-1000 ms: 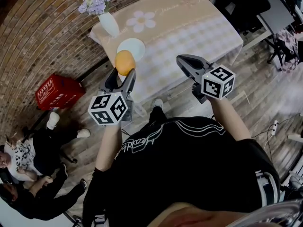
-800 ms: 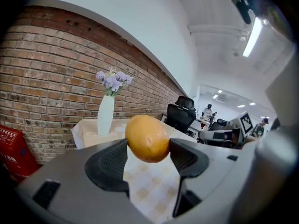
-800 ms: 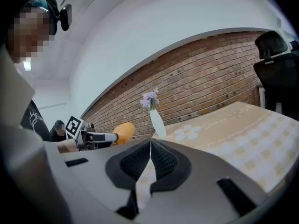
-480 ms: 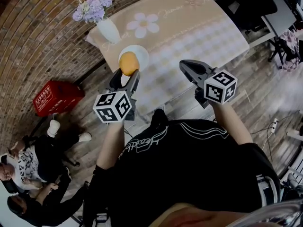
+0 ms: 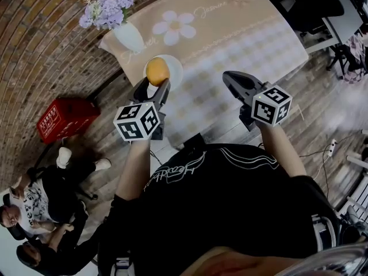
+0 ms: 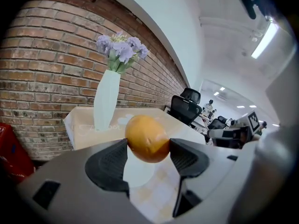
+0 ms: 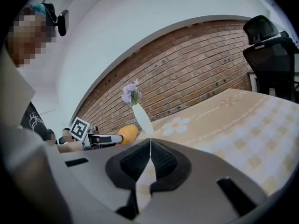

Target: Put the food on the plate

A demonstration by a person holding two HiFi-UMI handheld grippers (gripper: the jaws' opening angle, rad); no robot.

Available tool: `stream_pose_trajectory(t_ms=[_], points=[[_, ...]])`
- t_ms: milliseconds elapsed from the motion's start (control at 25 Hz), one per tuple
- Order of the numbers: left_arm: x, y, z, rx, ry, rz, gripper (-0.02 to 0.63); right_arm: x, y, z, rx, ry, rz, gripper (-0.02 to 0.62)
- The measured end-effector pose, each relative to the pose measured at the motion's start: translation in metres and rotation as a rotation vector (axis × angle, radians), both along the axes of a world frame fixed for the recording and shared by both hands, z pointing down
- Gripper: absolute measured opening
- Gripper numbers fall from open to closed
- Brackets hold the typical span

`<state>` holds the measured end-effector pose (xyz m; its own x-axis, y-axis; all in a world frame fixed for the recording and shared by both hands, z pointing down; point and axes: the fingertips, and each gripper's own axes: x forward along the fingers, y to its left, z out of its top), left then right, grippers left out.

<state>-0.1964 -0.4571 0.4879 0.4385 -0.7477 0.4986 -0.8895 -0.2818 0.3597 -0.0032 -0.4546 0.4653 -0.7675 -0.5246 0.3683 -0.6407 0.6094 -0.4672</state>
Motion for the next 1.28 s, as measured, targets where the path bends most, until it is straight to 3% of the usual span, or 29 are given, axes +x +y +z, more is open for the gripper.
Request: stream_pose_trajectory(t_ms=[800, 1280], points=[[-0.004, -0.022, 0.076, -0.116, -0.069, 0.064, 0.278, 0.016, -0.036, 0.030, -0.061, 0.021, 0.068, -0.003], [0.005, -0.015, 0.093, -0.136, -0.095, 0.113, 0.278, 0.019, -0.033, 0.054, -0.118, -0.002, 0.068, -0.003]])
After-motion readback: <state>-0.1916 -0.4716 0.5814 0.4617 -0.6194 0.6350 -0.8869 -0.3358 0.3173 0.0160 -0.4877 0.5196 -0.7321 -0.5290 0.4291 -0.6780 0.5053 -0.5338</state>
